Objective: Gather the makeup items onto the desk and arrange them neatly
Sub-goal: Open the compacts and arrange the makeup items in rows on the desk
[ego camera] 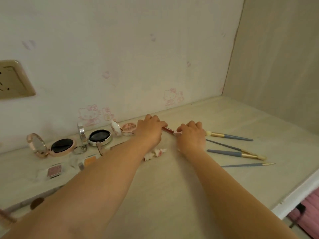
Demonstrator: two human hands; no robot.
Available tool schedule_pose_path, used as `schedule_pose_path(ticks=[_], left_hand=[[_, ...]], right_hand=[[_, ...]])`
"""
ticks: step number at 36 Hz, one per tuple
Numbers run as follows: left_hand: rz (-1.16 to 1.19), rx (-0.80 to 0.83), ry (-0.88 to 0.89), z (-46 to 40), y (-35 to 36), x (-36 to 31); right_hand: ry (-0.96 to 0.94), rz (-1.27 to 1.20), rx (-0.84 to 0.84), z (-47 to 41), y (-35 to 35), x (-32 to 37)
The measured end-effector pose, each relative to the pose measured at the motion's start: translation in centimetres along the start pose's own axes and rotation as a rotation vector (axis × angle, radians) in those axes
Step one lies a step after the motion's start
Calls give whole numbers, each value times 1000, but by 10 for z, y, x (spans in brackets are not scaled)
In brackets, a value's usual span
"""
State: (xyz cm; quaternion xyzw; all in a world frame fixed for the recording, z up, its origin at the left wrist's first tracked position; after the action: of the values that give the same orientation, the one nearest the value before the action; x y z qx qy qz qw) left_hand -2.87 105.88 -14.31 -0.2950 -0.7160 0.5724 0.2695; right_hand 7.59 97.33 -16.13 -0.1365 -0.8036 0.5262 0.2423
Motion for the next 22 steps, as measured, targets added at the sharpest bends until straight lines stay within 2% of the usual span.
schedule_pose_path(ticks=[6,13,15,18,22], left_hand=[[47,-49,89,-28,17,-8],[5,-173,180,-32,6,-13],[-1,-214,199,-25,-3,-12],[57,-323,217,-6,-24,-9],[139,-422,206,38,-55,-15]], right_hand=[[-25,171,29,-14,13,0],[-95,59,-57,-20,2,-8],[-86,-110,-49,-17,-7,-11],[-27,-532,25,-7,-24,-15],[66,-1112,29,19,-52,-12]])
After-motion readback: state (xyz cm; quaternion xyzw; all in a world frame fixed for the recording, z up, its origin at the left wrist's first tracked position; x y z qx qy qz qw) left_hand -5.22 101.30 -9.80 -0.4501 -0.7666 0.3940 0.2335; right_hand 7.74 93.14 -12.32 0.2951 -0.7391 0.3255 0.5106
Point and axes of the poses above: each hand's wrist, its own z-axis away from the middle knuckle, its own y-axis out of the palm, x = y × z, the point moved 3 cm from there along -z, towards the middle knuckle
